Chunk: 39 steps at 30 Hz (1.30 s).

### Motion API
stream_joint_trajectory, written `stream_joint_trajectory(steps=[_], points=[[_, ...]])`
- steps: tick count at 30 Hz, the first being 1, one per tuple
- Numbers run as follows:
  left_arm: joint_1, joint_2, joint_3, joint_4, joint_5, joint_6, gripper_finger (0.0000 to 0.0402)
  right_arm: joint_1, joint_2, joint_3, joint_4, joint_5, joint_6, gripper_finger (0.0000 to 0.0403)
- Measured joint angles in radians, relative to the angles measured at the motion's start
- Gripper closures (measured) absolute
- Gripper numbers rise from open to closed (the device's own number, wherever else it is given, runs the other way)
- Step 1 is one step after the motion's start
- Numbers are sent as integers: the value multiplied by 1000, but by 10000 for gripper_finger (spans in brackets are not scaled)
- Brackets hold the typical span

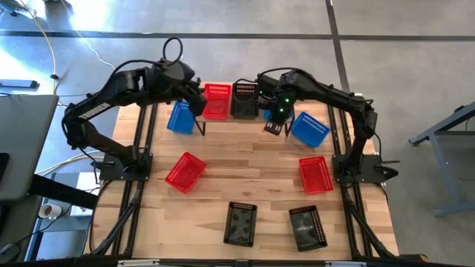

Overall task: Stack baskets on shelf by color
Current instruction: Put the bottom blue bin on the shelf, then stack the left red bin on top of the red bin on the shelf

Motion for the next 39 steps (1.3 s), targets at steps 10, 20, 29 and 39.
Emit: stream_joint_trajectory(steps=[10,20,29,39], points=[[0,-4,0,0,6,-1,275,-24,40,0,4,25,0,348],[0,-3,0,-1,14,1,275,-35,42,0,33,23,7,348],[0,-3,0,-208,14,-87,275,-26,-7,55,-17,12,1,348],[-36,-2,-164,-294,103,-235,275,-33,-37,191,-29,3,-43,348]])
